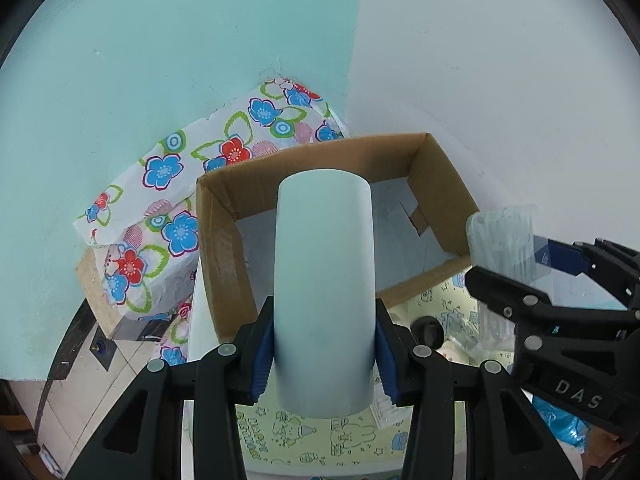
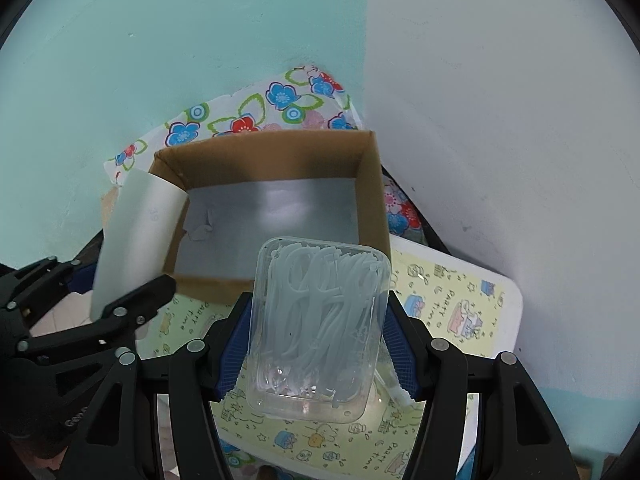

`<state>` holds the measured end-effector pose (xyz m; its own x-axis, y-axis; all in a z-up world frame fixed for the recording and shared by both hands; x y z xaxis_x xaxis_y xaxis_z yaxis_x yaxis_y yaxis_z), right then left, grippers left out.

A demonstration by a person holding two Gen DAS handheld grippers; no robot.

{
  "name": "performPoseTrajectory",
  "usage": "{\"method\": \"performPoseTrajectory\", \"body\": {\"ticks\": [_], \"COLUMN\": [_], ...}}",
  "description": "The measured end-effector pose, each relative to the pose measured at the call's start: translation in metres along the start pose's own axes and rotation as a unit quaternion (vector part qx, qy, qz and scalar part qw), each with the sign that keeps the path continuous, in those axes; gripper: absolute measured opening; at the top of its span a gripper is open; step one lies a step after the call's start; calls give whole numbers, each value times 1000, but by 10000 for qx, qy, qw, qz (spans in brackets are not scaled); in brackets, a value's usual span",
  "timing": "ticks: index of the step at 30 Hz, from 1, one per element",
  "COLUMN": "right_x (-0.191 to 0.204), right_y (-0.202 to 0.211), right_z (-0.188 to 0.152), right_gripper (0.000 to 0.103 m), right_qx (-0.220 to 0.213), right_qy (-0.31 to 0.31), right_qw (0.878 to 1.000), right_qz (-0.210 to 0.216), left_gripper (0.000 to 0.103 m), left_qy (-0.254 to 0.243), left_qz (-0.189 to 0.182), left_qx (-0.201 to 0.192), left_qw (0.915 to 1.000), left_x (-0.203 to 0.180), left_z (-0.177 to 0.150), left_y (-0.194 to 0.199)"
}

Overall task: Organize objects
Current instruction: 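Lift and carry the floss box and white roll with both tools over the cardboard box, then open the left tool to drop the roll while the right tool releases the floss box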

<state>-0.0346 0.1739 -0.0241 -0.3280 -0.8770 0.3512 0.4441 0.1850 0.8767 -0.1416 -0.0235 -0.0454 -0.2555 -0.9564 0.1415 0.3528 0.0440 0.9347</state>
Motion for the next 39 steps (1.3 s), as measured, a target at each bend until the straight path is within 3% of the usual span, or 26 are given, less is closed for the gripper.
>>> {"method": "performPoseTrajectory", "body": {"ticks": [14,25,29,39], "right_x": [-9,-15,-16,-16], "right_y": [-29,-73,-76,-69], "right_z": [55,54,52,54], "right_gripper": [64,64,64,64], "right_qx": [-142,32,44,-40], "right_qy": [-69,-358,-379,-434], "right_qw": [9998,9993,9993,9990], "right_qz": [-82,70,41,-28], "left_gripper": [45,46,73,82], "left_qy": [-92,-154,-222,-171], "left_qz": [42,169,266,291], "left_qx": [38,233,105,147], "left_qw": [9999,9995,9993,9993], "left_x": [-2,-2,-4,-4], "left_z": [40,35,38,36], "left_y": [-45,-77,-71,-65]}}
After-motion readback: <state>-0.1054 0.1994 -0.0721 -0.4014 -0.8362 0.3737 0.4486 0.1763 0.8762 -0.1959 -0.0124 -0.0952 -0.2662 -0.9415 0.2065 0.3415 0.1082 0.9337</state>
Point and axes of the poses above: each gripper's, at about its wrist camera, not at the fingertips, and y roughly against the way its jaws point, x to its left, z to its top, the point moved 8 cm from there along -y, roughly the way its jaws point, and after that the axes turned 14 degrees about z, right-handed, at the moved point
